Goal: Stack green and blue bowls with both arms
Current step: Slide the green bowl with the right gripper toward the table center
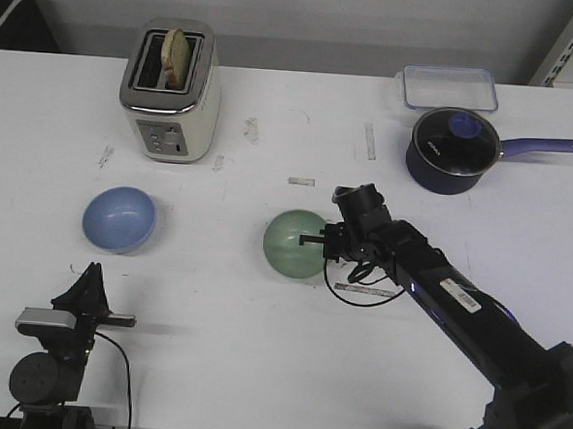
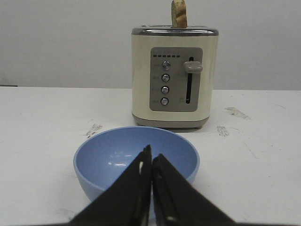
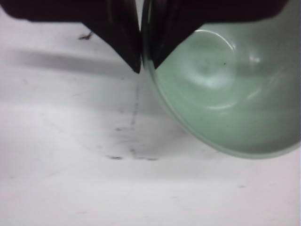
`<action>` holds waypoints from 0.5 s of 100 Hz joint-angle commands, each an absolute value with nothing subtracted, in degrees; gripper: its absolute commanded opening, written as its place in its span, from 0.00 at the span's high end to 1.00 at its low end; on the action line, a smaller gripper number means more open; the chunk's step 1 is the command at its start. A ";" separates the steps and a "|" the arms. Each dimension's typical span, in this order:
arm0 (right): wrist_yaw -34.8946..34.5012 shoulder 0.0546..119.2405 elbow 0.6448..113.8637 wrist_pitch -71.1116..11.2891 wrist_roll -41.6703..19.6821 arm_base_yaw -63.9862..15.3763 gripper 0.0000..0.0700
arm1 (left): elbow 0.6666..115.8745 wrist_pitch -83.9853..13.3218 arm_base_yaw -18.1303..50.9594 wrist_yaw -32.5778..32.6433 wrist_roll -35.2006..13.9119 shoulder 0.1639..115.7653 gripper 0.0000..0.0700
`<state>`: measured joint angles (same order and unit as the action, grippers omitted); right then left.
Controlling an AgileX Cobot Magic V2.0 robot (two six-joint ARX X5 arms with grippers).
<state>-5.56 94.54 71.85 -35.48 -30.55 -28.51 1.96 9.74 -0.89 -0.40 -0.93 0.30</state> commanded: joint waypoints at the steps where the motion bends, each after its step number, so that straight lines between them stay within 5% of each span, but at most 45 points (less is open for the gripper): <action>1: -5.06 95.90 72.66 -34.70 -31.70 -28.93 0.99 | 0.73 10.37 -0.84 -0.64 -0.69 0.19 1.00; 33: -4.97 96.86 72.64 -34.63 -31.68 -29.47 0.99 | 0.73 10.37 -0.84 -0.64 -0.69 0.19 1.00; 50: -4.71 96.86 72.62 -33.89 -31.68 -30.06 0.89 | 0.73 10.37 -0.84 -0.64 -0.69 0.19 1.00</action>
